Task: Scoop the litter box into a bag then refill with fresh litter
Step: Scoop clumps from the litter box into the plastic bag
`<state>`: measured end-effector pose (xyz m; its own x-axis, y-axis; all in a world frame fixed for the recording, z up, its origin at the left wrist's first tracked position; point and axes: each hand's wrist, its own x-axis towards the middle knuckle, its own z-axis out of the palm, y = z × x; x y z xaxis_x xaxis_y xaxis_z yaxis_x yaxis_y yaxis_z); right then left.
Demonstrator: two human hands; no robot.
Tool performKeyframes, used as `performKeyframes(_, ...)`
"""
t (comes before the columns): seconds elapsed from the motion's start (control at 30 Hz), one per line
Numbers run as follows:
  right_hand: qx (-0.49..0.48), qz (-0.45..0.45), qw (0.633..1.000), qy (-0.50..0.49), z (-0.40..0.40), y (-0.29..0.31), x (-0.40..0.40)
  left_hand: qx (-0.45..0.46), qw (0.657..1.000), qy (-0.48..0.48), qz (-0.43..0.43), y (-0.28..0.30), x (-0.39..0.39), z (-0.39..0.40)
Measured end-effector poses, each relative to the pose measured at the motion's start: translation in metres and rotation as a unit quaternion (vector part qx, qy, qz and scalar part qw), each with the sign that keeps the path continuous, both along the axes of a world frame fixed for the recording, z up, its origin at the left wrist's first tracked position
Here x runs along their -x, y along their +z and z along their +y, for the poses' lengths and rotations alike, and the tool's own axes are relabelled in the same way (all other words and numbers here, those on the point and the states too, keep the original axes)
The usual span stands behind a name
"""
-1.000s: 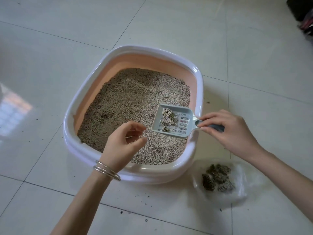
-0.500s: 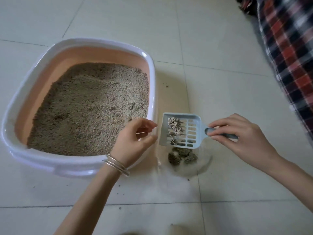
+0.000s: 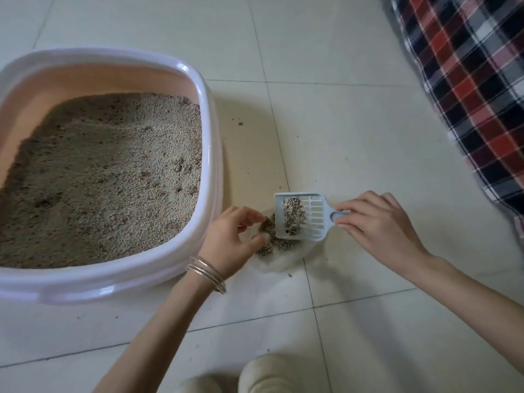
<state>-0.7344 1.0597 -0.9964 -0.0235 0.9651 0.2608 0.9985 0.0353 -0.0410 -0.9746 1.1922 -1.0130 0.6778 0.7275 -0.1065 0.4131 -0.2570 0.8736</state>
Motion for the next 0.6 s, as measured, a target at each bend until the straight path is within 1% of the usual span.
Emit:
performKeyframes(0.1,-0.035,-0.052,0.997,0.036,0.007,-0.004,0.003,0.021,1.000,0.005,0.015,-0.008,0.000,0.000)
performKeyframes(0.2,-0.038,-0.125,0.988,0.080,0.010,-0.009,0.008,0.042,0.999,0.009,0.018,-0.017,0.001,0.001)
performKeyframes(0.27,-0.039,-0.158,0.982,0.098,0.010,-0.010,0.010,0.048,0.999,0.009,0.021,-0.021,0.002,0.000)
performKeyframes(0.6,-0.075,-0.214,0.964,0.135,0.006,-0.007,0.017,0.052,0.997,-0.007,0.047,-0.031,0.005,-0.004)
